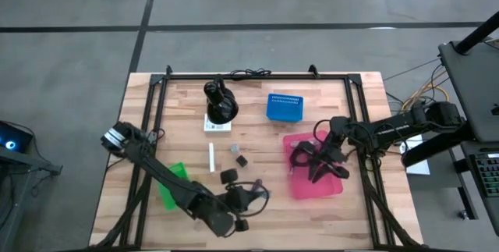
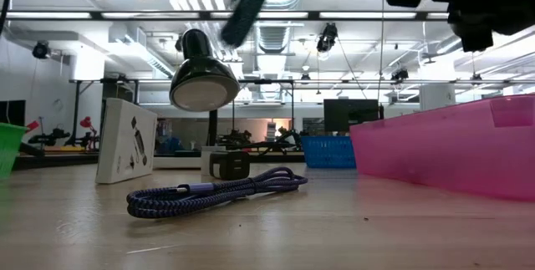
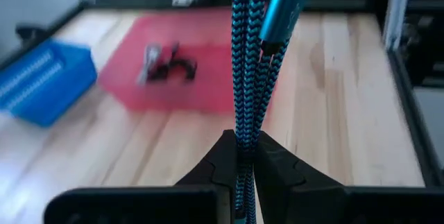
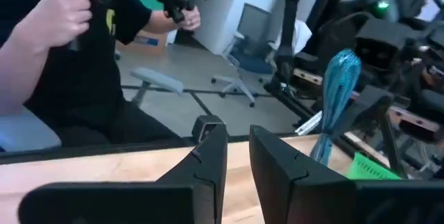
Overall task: Pick and place items into bin
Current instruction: Put the blue charger cable into the pink bin
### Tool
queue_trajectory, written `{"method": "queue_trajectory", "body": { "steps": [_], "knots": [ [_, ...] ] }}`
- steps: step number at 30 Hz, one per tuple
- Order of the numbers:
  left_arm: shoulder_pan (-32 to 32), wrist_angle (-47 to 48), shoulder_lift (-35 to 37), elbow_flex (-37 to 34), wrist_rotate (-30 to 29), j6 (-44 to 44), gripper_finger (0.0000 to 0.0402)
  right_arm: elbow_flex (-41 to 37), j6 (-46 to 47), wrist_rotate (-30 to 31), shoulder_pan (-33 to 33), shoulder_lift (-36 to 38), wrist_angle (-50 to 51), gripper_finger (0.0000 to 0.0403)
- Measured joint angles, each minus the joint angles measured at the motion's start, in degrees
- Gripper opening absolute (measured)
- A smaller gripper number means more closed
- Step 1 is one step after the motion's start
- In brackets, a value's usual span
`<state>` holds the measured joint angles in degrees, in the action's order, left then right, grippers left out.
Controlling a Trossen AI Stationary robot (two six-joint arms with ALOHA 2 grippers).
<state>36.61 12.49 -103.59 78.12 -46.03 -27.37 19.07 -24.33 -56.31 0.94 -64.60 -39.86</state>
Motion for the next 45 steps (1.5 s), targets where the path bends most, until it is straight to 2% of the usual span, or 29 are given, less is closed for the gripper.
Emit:
{"method": "queue_trajectory", "body": {
  "steps": [2, 5, 9, 12, 16, 20, 24, 26, 31, 33, 39, 45],
  "knots": [
    [-0.9, -4.3, 0.0, -1.0, -0.1, 4.4, 0.0012, 0.0, -1.0, 1.2, 0.7, 0.0, -0.1, 0.0052],
    [-2.1, -8.7, 0.0, -2.7, -0.1, 10.5, 0.0012, 0.0, -1.2, 6.4, 2.2, 0.0, -0.2, 0.0052],
    [-3.8, -10.8, 0.0, -3.4, -0.3, 13.0, 0.0012, 0.0, 0.4, 13.2, 4.8, -0.6, 0.0, 0.0052],
    [-4.7, -10.5, -0.1, -3.6, 0.0, 13.3, 0.0012, 0.0, -3.8, 14.2, 6.6, -2.6, -0.3, 0.0052],
    [-4.9, -10.4, -0.3, -3.6, 0.2, 14.9, 0.0012, 0.0, -7.7, 14.3, 8.5, -7.3, -6.4, 0.0059],
    [-4.9, -10.5, -0.3, -3.7, 0.3, 15.2, 0.002, 0.8, -5.9, 14.4, 9.3, -13.6, -15.9, 0.0092],
    [-5.1, -11.2, -0.3, -3.7, -0.3, 19.3, 0.0011, 4.9, -4.1, 14.8, 9.2, -19.1, -17.7, 0.0138],
    [-5.2, -11.1, -0.3, -3.8, -0.3, 20.3, 0.0011, 7.3, -4.1, 17.2, 9.2, -21.5, -17.4, 0.0162],
    [-5.1, -11.0, -0.3, -3.8, -0.3, 20.5, 0.0011, 11.7, -3.7, 28.3, 8.7, -24.6, -17.4, 0.0214],
    [-5.0, -10.9, -0.3, -3.8, -0.3, 20.5, 0.0011, 12.3, -2.9, 29.3, 8.1, -24.5, -17.4, 0.0229],
    [-5.2, -11.0, -0.3, -4.4, -0.4, 20.4, 0.0011, 14.1, 0.3, 28.8, 8.4, -24.0, -17.4, 0.0254],
    [-6.0, -11.9, -0.3, -5.2, -1.5, 20.4, 0.0011, 15.9, 0.8, 28.7, 9.3, -24.4, -14.2, 0.0257]
  ]
}}
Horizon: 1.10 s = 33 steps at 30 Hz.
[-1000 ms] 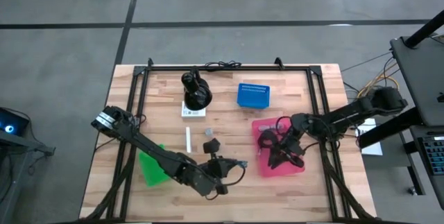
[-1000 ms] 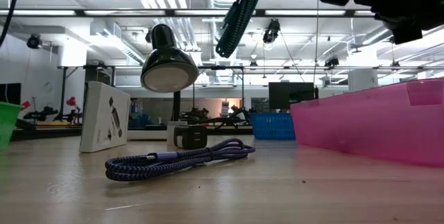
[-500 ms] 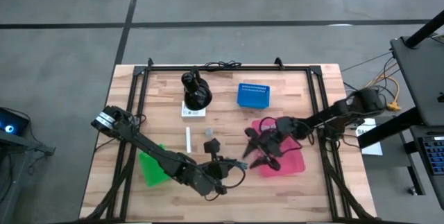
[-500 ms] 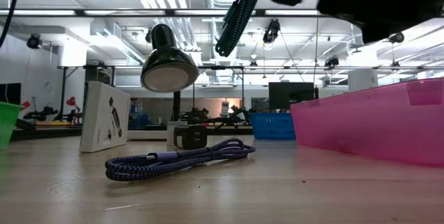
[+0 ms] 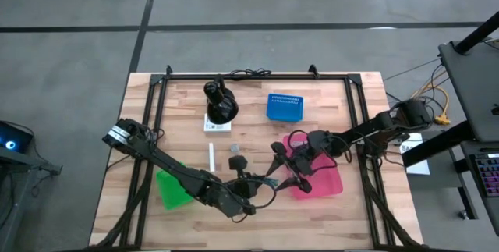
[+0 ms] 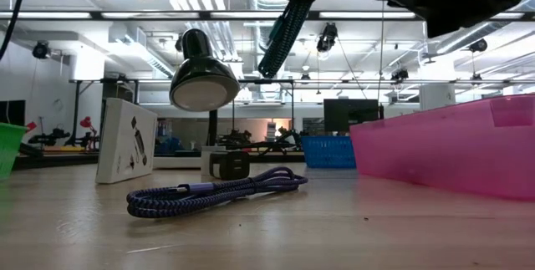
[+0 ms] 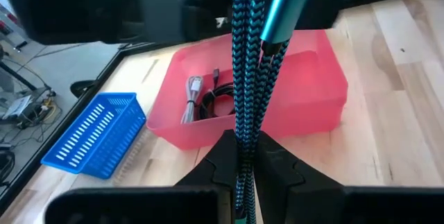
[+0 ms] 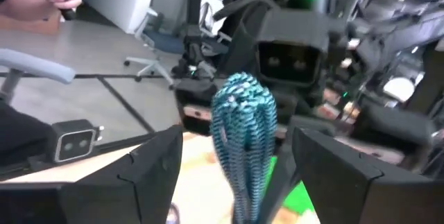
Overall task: Pick and place items into bin
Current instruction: Put the blue charger cable into the pink bin
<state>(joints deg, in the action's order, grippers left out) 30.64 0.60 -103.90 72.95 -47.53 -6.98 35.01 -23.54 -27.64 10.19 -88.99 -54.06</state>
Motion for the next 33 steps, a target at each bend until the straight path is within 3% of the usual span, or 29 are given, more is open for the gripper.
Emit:
{"method": "queue_trajectory", "body": {
  "steps": [10, 33],
  "knots": [
    [-0.4, -0.2, 0.0, -0.3, -0.1, 0.0, 0.0011, 1.1, 2.4, 0.0, 0.0, -0.1, 1.1, 0.0238],
    [-2.5, -0.2, 0.0, -0.3, 0.0, -0.1, 0.001, 1.1, 2.4, 0.8, 0.1, -0.1, 0.9, 0.0147]
  ]
}}
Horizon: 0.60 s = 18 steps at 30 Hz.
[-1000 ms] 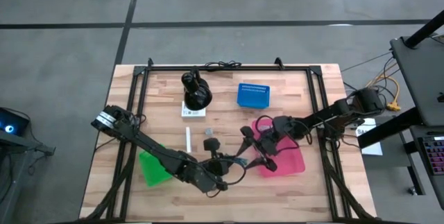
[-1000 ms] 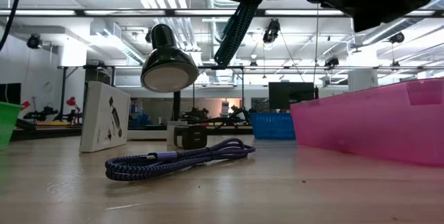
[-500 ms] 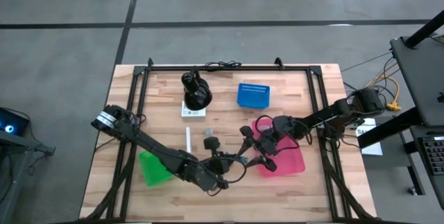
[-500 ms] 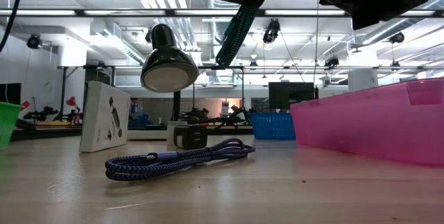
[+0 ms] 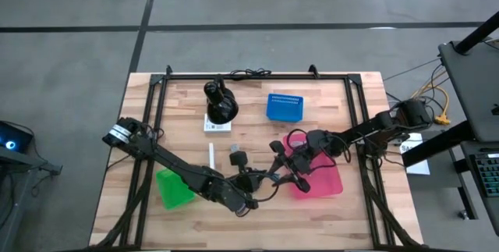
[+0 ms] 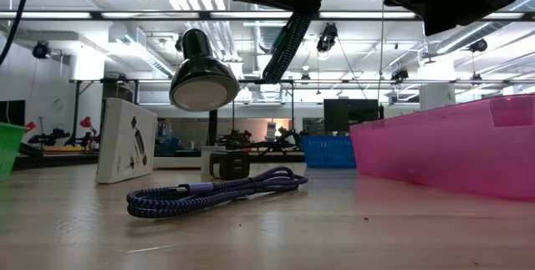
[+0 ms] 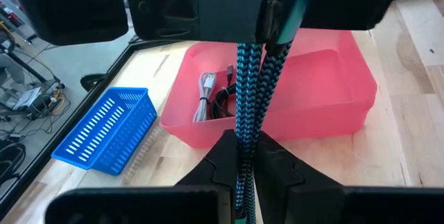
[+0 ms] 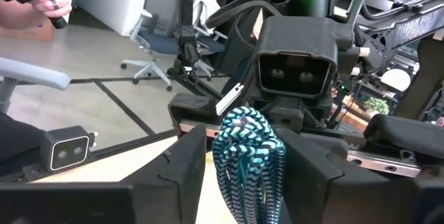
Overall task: Pick and place items into bin
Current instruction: Put the blue charger cable into the pink bin
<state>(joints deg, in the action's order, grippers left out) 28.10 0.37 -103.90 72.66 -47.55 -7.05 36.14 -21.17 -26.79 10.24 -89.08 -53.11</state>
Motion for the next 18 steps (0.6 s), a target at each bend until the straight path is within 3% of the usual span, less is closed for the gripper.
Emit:
{"method": "queue_trajectory", "body": {
  "steps": [18],
  "knots": [
    [0.0, -0.1, 0.0, 0.0, 0.8, 0.0, 0.0035, 0.0, -0.5, 0.1, -0.1, 0.1, -0.7, 0.0026]
  ]
}}
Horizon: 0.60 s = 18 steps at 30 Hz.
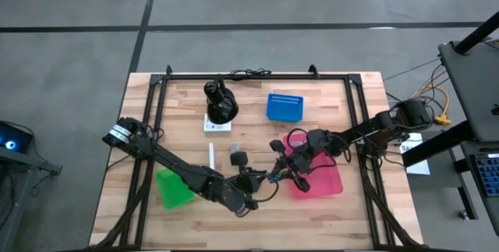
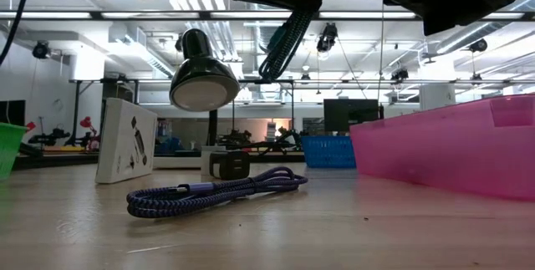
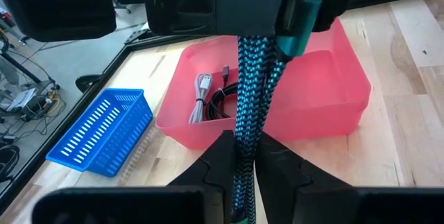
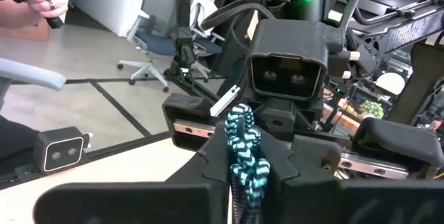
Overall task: Pick and place items into bin
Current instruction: Put the blue charger cable into the pink bin
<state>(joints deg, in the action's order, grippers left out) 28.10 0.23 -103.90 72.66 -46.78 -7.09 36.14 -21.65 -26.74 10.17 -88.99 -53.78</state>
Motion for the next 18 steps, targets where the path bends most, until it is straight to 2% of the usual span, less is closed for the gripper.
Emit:
{"method": "queue_trajectory", "body": {
  "steps": [13, 18],
  "knots": [
    [0.0, -0.1, 0.0, 0.0, 0.0, 0.2, 0.0039, 0.0, 0.0, 0.0, -0.1, 1.6, 2.6, 0.0019],
    [0.1, 0.4, 0.0, -0.2, 0.0, 0.4, 0.0069, 0.0, -1.1, -0.3, 0.0, 4.5, 6.2, 0.0018]
  ]
}}
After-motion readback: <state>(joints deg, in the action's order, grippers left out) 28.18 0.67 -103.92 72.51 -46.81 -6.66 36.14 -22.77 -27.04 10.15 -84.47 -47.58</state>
